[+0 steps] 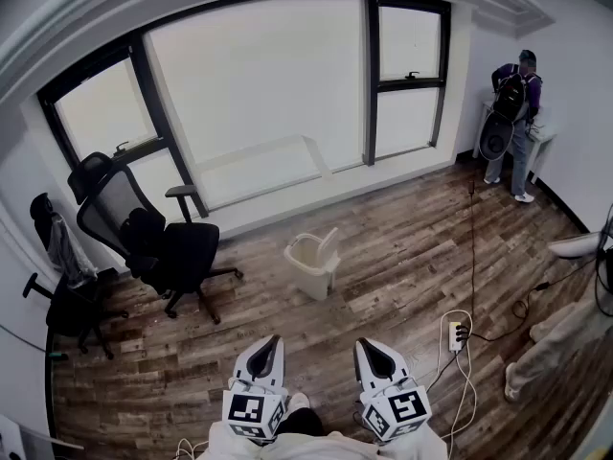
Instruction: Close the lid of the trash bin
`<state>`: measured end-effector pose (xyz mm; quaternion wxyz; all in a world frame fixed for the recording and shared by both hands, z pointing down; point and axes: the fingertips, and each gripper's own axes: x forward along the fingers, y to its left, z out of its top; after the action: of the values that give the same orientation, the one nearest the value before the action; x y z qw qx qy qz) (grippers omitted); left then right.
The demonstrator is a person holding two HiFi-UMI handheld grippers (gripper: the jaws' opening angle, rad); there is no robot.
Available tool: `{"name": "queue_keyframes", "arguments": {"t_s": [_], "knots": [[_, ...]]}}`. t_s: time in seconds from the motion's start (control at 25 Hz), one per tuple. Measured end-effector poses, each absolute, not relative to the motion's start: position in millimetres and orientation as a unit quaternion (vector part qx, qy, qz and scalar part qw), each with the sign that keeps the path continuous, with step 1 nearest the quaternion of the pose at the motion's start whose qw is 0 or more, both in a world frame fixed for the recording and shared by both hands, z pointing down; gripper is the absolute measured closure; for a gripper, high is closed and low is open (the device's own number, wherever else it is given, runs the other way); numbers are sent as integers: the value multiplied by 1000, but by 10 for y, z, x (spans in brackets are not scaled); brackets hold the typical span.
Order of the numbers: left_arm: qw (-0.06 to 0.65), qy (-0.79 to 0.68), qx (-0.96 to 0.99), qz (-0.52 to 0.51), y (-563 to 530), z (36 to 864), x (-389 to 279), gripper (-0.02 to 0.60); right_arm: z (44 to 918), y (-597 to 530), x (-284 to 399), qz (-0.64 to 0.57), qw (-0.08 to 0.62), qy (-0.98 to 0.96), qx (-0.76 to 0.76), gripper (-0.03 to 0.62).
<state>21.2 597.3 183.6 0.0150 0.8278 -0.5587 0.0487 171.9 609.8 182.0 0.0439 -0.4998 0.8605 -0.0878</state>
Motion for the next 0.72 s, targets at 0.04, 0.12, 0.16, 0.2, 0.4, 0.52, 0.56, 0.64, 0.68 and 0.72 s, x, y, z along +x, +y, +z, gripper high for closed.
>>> {"name": "queue_keyframes", "arguments": {"t_s": [0.04, 0.12, 0.16, 0.2, 0.4, 0.52, 0.56, 0.64, 0.68, 0.72], "knots": [[15, -559, 828, 48, 5927, 1845, 216, 574, 1834, 6052, 1718, -88, 43, 861, -499, 571], [15, -559, 828, 46, 5833, 1871, 225, 574, 1872, 5963, 1713, -90, 41, 861, -498, 571], [16, -558, 828, 45, 5784, 1891, 228, 574, 1897, 5921, 1709, -91, 39, 862, -498, 571], [17, -558, 829, 45, 5729, 1917, 231, 574, 1924, 5878, 1704, -92, 37, 862, -498, 571], [30, -550, 834, 46, 5288, 2057, 188, 574, 2026, 5504, 1644, -99, 25, 857, -506, 571], [28, -543, 838, 43, 4936, 2103, 113, 574, 2099, 5153, 1530, -103, 17, 854, -510, 571], [28, -542, 839, 43, 4804, 2113, 76, 574, 2113, 5020, 1475, -105, 14, 854, -510, 571], [31, -540, 840, 42, 4512, 2120, -27, 574, 2114, 4737, 1338, -107, 10, 855, -507, 571], [34, -540, 840, 41, 4358, 2117, -89, 574, 2108, 4591, 1260, -108, 8, 856, -506, 571], [35, -539, 840, 40, 4203, 2109, -157, 574, 2101, 4442, 1181, -108, 6, 856, -506, 571]]}}
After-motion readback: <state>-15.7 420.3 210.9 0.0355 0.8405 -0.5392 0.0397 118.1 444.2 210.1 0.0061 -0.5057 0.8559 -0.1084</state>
